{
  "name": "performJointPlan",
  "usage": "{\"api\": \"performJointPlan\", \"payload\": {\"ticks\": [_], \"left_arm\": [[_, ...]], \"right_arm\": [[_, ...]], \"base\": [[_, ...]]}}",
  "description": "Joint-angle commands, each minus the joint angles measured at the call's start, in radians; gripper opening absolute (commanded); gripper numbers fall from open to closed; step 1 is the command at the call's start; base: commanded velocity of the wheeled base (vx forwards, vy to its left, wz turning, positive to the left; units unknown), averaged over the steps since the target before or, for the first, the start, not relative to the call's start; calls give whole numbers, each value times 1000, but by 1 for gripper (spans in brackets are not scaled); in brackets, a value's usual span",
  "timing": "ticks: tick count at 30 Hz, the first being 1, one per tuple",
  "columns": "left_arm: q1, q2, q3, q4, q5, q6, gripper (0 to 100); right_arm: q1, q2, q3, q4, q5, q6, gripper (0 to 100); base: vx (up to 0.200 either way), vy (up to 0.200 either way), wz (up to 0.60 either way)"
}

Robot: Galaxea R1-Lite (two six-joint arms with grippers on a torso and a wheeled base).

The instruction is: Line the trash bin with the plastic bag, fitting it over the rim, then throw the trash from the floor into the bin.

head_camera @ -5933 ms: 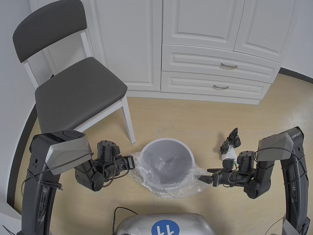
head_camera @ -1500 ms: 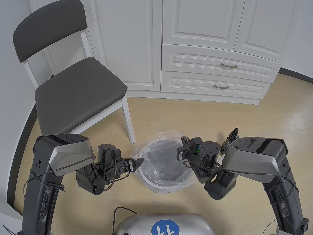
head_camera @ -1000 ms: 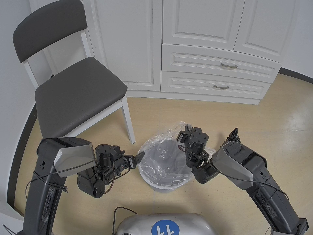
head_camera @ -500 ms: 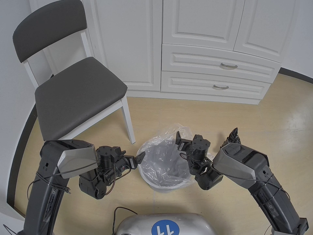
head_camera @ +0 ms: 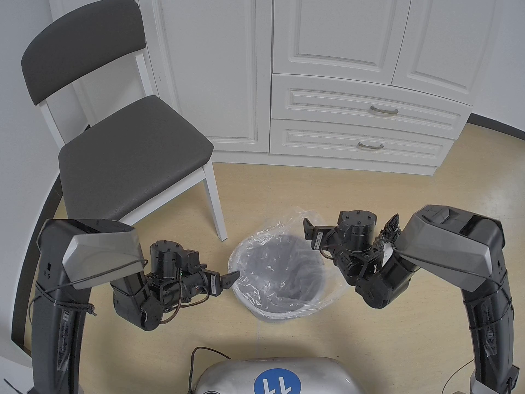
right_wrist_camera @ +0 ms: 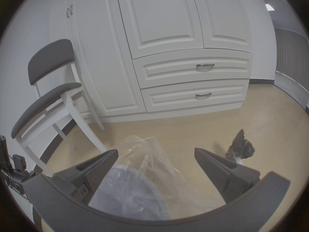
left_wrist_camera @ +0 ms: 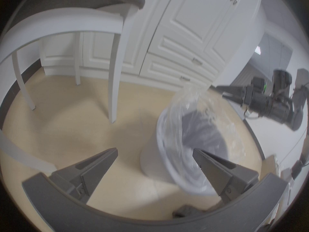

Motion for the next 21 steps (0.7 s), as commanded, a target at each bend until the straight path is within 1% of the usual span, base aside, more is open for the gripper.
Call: {"api": "performJointPlan", "payload": {"ticks": [1,2,3,4,7,10,13,16,19,21], "left_arm": [[63,-201,41,326,-31,148,100],[71,-206,29,375,-31,170,100],[72,-204,26,389,-29,176,100],[85,-203,6,441,-24,206,100],[89,-207,0,449,-28,206,100],[86,-221,5,429,-32,199,100],[80,-249,15,389,-37,159,100],[69,-255,8,384,-38,117,100],[28,-241,-23,375,-35,19,100],[-6,-198,-48,358,-24,-51,100]], "right_arm": [[-25,-147,98,162,20,-10,100],[-25,-147,107,168,27,-18,100],[-27,-149,110,169,28,-21,100],[-31,-146,121,168,40,-39,100],[-33,-132,117,162,42,-52,100],[-42,-92,92,157,42,-50,100],[-60,-58,61,162,40,-50,100],[-71,-52,57,172,42,-52,100],[-88,-29,44,178,40,-56,100],[-105,4,8,195,37,-56,100]], "base": [[0,0,0],[0,0,0],[0,0,0],[0,0,0],[0,0,0],[0,0,0],[0,0,0],[0,0,0],[0,0,0],[0,0,0]]}}
